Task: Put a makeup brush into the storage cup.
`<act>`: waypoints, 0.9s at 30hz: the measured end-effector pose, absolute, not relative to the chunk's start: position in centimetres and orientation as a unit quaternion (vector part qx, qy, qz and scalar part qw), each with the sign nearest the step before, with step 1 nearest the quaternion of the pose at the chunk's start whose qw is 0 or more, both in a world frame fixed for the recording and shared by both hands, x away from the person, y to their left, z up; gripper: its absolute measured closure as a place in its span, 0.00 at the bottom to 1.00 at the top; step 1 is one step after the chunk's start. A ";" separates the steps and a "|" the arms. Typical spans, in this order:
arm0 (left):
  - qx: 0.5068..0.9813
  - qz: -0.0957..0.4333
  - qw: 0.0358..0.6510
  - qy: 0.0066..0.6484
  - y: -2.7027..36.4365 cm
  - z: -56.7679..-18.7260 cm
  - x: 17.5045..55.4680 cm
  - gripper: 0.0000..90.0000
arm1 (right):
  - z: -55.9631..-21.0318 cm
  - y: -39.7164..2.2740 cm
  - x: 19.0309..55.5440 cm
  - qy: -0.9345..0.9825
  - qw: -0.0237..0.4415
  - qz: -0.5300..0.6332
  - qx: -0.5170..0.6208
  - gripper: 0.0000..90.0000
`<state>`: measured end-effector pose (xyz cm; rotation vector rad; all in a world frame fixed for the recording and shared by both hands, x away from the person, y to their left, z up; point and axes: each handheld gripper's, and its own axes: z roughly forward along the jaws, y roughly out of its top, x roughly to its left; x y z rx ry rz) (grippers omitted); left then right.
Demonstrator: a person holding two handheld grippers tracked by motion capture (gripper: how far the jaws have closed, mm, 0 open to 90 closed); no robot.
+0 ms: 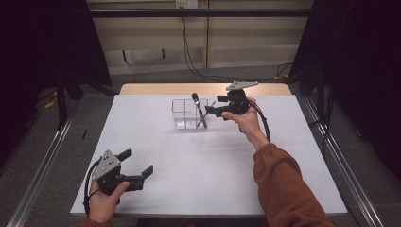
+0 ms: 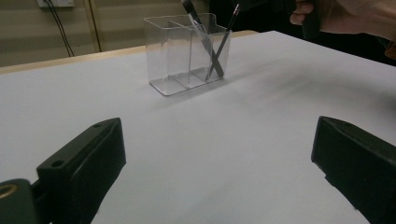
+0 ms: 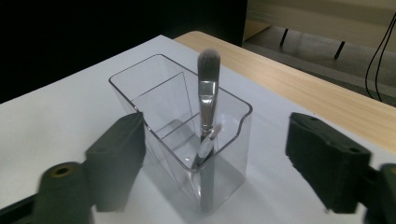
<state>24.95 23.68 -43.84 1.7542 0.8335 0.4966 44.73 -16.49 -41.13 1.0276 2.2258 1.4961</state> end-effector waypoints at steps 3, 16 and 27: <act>0.737 0.211 0.538 0.351 23.7 -43.9 24.9 0.03 | -41.3 -16.8 44.5 0.759 0.135 0.527 0.357 0.11; 0.738 0.214 0.539 0.344 23.8 -43.7 24.4 0.03 | -41.8 -17.5 42.1 0.760 0.176 0.514 0.356 0.05; 0.738 0.216 0.539 0.344 23.9 -43.7 24.4 0.03 | -42.1 -18.7 40.5 0.751 0.200 0.514 0.363 0.01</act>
